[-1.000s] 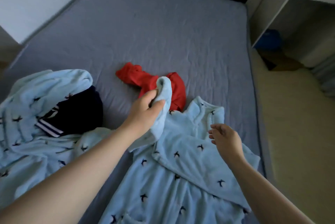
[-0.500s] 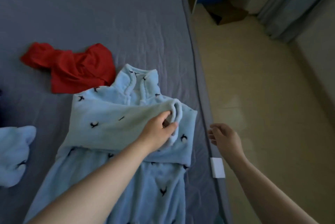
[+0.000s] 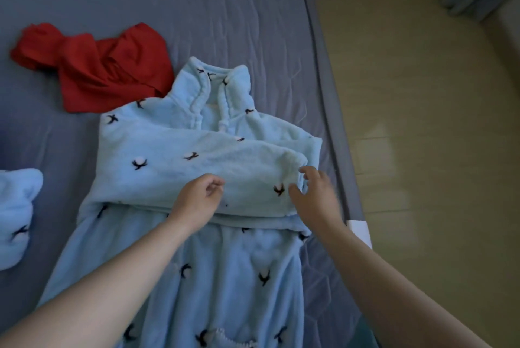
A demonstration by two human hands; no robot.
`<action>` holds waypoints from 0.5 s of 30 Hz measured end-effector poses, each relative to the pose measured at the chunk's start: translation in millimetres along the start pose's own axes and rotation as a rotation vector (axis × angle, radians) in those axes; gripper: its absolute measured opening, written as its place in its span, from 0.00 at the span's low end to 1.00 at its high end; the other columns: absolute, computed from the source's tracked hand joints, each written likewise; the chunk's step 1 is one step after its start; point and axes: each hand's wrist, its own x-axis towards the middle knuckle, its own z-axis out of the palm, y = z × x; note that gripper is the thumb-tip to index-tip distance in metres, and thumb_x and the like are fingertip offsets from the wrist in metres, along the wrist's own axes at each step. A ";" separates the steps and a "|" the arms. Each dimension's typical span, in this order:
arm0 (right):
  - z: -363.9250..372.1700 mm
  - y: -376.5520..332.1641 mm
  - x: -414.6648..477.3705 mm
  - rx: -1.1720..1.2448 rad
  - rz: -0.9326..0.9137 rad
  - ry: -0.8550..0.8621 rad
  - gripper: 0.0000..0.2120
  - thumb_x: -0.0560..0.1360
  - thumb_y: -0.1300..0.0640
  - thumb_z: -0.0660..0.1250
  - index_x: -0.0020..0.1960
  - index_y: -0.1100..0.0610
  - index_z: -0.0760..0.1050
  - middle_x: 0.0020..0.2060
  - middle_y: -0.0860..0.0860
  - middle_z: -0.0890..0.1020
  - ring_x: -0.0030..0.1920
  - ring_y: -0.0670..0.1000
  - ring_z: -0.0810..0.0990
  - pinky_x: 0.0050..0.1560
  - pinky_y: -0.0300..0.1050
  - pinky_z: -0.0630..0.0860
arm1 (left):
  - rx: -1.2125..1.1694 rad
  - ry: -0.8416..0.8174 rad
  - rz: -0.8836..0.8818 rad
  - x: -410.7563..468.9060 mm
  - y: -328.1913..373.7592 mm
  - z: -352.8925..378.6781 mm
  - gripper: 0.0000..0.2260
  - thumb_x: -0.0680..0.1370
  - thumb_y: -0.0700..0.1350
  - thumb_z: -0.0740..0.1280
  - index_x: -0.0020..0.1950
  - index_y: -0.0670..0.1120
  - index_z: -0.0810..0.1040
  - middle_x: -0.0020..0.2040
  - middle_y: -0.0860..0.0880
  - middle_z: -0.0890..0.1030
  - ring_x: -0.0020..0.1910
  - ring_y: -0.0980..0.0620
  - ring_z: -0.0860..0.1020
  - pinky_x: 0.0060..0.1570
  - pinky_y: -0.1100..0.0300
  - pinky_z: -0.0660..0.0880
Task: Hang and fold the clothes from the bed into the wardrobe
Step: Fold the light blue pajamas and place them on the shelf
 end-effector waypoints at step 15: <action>44.9 -72.1 126.8 -0.494 -0.256 -0.095 0.48 0.68 0.44 0.74 0.76 0.61 0.52 0.73 0.57 0.62 0.73 0.57 0.60 0.73 0.53 0.58 | 0.621 0.224 0.168 138.1 -40.1 -87.8 0.43 0.63 0.56 0.78 0.72 0.44 0.64 0.71 0.42 0.64 0.69 0.40 0.62 0.68 0.49 0.62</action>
